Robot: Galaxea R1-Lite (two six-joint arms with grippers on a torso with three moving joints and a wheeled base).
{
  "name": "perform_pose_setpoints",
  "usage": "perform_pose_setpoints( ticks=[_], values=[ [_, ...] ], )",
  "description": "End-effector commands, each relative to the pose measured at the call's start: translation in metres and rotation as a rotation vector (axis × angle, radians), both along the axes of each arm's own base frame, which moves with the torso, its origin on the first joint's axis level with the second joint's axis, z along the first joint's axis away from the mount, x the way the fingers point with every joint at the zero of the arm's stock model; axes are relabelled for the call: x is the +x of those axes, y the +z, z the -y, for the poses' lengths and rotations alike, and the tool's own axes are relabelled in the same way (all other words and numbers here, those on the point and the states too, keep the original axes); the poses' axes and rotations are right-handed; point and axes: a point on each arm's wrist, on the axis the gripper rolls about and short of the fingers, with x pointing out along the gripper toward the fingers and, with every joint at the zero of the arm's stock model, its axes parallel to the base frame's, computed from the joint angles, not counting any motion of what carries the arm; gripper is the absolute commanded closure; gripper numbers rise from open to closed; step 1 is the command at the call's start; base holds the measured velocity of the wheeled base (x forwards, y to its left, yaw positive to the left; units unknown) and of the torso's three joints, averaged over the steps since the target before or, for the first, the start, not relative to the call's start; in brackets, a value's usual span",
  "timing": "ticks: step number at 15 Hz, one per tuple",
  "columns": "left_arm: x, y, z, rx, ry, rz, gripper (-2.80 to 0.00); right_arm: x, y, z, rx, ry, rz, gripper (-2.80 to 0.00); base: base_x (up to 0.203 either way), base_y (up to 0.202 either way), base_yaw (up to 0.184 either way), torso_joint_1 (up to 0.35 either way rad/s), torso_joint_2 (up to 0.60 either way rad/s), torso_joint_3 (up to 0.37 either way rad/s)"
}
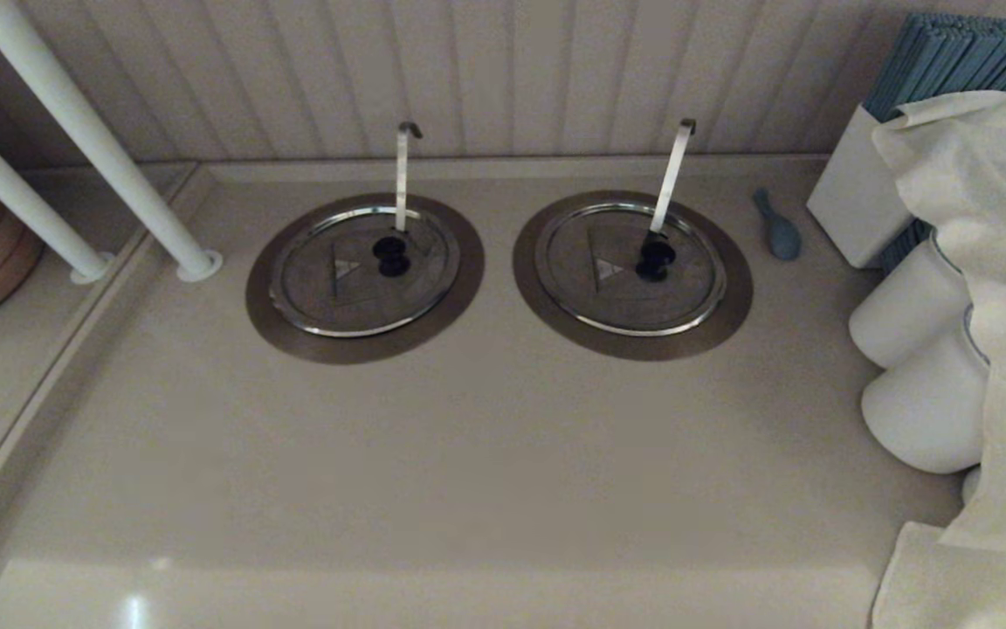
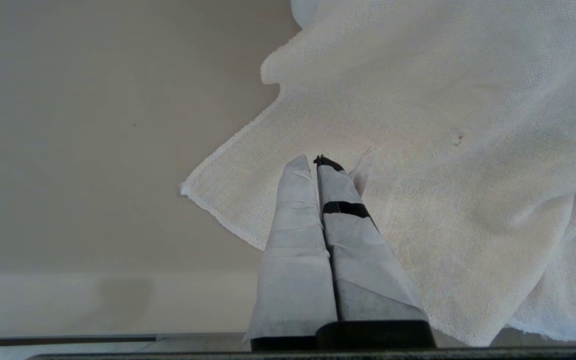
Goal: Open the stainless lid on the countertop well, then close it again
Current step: Open the lid
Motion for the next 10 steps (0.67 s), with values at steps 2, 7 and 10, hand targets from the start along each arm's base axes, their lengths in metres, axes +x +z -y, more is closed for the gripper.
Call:
perform_pose_setpoints(
  ticks=[2, 7, 10],
  values=[
    [0.0001, -0.0001, 0.0, 0.007, 0.0, -0.003, 0.0, 0.0, 0.0, 0.0, -0.001, 0.0, 0.0, 0.0, 0.0, 0.0, 0.0, 0.0, 0.0, 0.0],
    [0.0001, 0.0004, 0.0, -0.004, -0.001, 0.001, 0.0, 0.0, 0.0, 0.0, -0.001, 0.0, 0.0, 0.0, 0.0, 0.0, 0.0, 0.0, 0.0, 0.0],
    [0.0001, 0.0004, 0.0, -0.013, -0.001, 0.001, 0.0, 0.0, 0.0, 0.0, -0.001, 0.0, 0.0, 0.0, 0.0, 0.0, 0.0, 0.0, 0.0, 0.0]
  ],
)
